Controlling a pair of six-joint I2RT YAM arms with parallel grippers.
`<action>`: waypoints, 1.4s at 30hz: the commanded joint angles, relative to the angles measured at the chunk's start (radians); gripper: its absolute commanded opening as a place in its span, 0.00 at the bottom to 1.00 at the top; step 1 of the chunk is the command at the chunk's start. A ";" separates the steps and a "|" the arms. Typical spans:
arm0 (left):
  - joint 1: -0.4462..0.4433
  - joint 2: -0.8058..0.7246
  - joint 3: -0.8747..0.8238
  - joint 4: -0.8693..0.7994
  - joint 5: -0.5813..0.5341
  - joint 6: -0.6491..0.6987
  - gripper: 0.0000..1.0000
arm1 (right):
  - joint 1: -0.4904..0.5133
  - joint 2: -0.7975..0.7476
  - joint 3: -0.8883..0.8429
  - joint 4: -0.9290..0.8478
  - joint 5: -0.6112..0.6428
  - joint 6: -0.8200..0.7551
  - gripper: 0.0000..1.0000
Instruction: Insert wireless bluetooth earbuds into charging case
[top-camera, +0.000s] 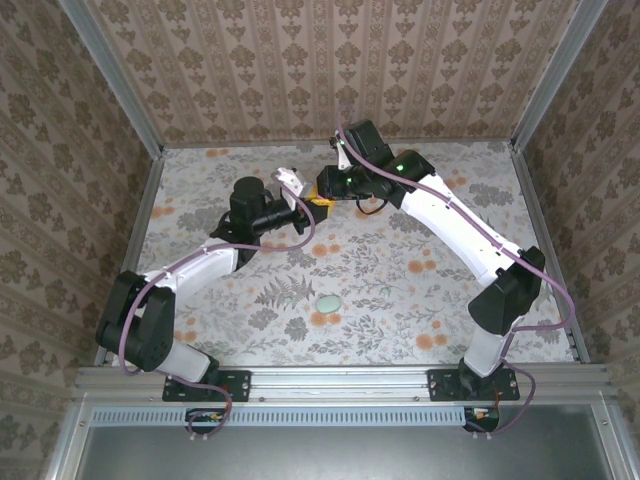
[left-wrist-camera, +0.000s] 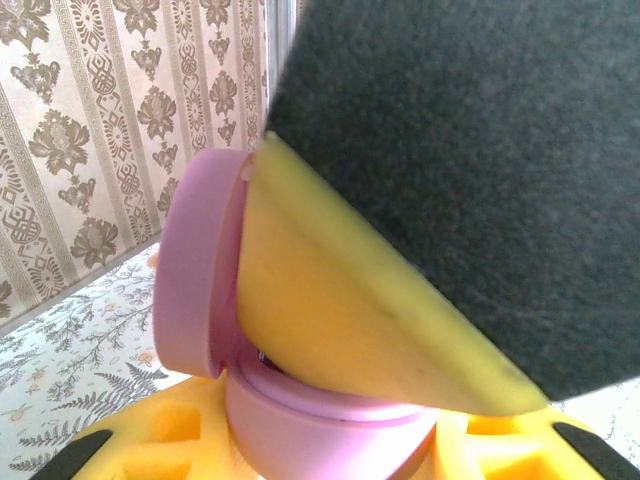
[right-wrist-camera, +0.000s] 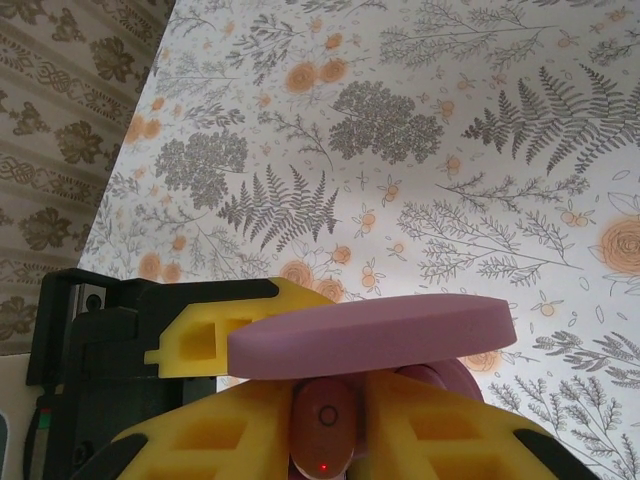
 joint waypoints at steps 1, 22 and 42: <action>-0.008 0.001 0.026 0.079 0.011 -0.020 0.33 | 0.006 -0.032 -0.012 -0.024 -0.009 -0.008 0.28; -0.007 0.002 0.022 0.091 0.015 -0.014 0.33 | 0.001 -0.073 -0.016 0.014 -0.085 -0.015 0.36; -0.003 -0.006 0.007 0.143 0.058 -0.006 0.33 | -0.125 -0.301 -0.286 0.347 -0.271 0.042 0.33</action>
